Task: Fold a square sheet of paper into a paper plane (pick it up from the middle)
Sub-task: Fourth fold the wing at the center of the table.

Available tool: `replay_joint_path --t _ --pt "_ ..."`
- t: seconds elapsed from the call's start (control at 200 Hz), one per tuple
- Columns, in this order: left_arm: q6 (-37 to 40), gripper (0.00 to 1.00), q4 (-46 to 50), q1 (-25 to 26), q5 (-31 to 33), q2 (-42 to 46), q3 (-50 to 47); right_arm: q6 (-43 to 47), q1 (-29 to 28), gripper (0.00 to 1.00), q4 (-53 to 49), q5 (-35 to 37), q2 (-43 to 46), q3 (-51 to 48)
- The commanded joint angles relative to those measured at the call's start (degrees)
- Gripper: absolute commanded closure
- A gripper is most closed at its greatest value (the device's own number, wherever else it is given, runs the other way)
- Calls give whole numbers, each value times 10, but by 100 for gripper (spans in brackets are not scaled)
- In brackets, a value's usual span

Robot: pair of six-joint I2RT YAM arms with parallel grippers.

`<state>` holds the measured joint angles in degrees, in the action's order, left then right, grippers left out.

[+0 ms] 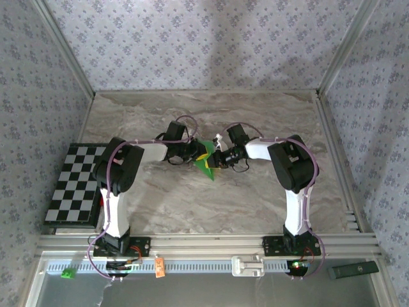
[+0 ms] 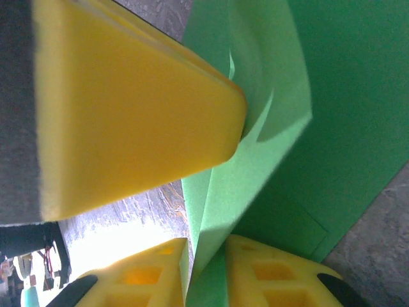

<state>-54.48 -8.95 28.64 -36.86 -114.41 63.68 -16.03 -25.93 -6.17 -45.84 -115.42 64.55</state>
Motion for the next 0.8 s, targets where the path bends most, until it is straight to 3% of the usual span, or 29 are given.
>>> replay_joint_path --t 0.0,0.14,0.38,0.795 --pt "10 86 9 4 -12 -3 16 -3 7 79 -36 74 -10 -1" --pt "7 86 8 2 -2 12 11 -4 7 85 -35 86 -4 -4" --pt "-13 75 -24 -30 40 60 -51 18 8 90 -42 77 -3 3" --pt "1 73 0 -36 71 118 -98 212 -23 97 -214 56 -33 134"
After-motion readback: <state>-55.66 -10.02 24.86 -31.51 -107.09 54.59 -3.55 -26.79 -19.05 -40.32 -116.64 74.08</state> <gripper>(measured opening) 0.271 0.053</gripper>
